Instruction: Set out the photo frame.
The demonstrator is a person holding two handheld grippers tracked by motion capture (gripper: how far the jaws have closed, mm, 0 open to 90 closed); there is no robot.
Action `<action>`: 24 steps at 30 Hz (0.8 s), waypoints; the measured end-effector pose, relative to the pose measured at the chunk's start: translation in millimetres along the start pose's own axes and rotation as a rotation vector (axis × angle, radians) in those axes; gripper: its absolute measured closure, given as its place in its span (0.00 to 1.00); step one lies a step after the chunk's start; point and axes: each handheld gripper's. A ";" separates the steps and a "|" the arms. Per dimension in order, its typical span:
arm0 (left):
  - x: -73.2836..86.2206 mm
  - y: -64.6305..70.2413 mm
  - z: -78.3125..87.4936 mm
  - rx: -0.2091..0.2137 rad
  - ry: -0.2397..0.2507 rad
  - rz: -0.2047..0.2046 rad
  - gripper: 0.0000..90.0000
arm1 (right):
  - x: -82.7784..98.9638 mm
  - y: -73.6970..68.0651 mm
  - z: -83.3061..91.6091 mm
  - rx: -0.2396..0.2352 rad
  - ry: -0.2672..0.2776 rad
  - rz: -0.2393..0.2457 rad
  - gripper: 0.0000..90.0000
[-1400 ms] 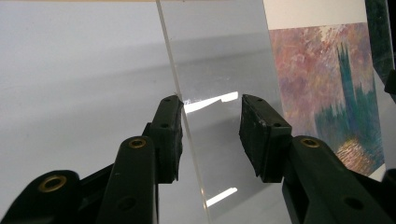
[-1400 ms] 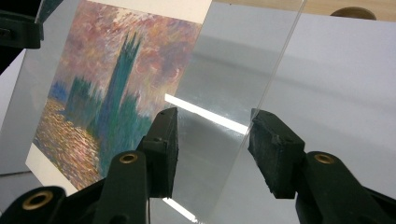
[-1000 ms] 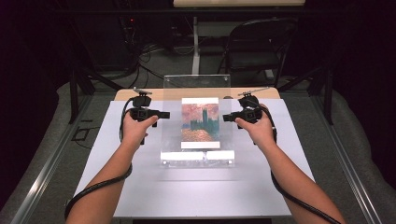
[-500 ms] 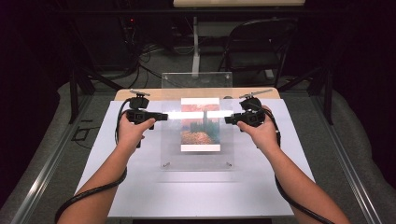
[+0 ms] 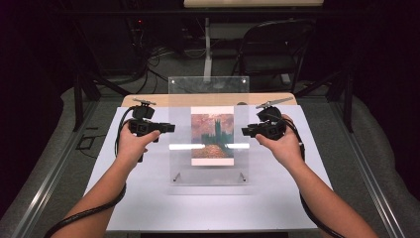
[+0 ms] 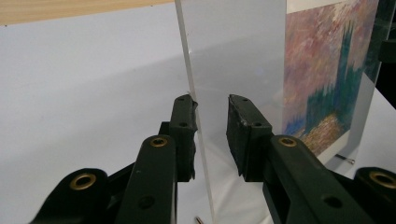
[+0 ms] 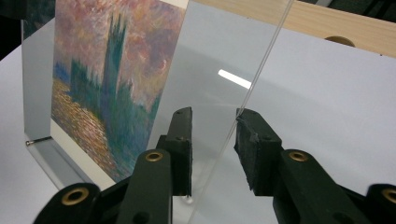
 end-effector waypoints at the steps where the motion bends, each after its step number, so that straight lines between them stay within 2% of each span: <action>1: 1.1 0.8 2.0 0.003 -0.004 -0.006 0.80 | 1.1 -1.6 2.2 0.001 -0.005 0.005 0.76; 6: 7.5 6.5 9.5 0.006 -0.012 -0.029 0.81 | 6.1 -6.7 10.1 -0.002 -0.005 0.023 0.79; 10: 13.3 9.8 15.0 0.010 -0.015 -0.044 0.83 | 11.2 -8.7 15.8 -0.022 -0.001 0.033 0.81; 17: 23.9 16.0 23.4 0.028 -0.022 -0.073 0.83 | 17.4 -15.6 26.0 -0.039 -0.024 0.052 0.82; 21: 31.2 20.6 26.9 0.026 -0.014 -0.083 0.83 | 21.7 -21.2 30.7 -0.034 -0.031 0.068 0.82; 24: 37.7 23.5 29.8 0.035 -0.011 -0.096 0.83 | 27.7 -24.3 34.6 -0.047 -0.028 0.072 0.83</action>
Point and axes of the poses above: each handheld gripper's, and its own axes: z roughly backward along the jaws, x roughly out of its underside, y roughly to its right, and after that the axes turned 12 degrees about -y, right-handed
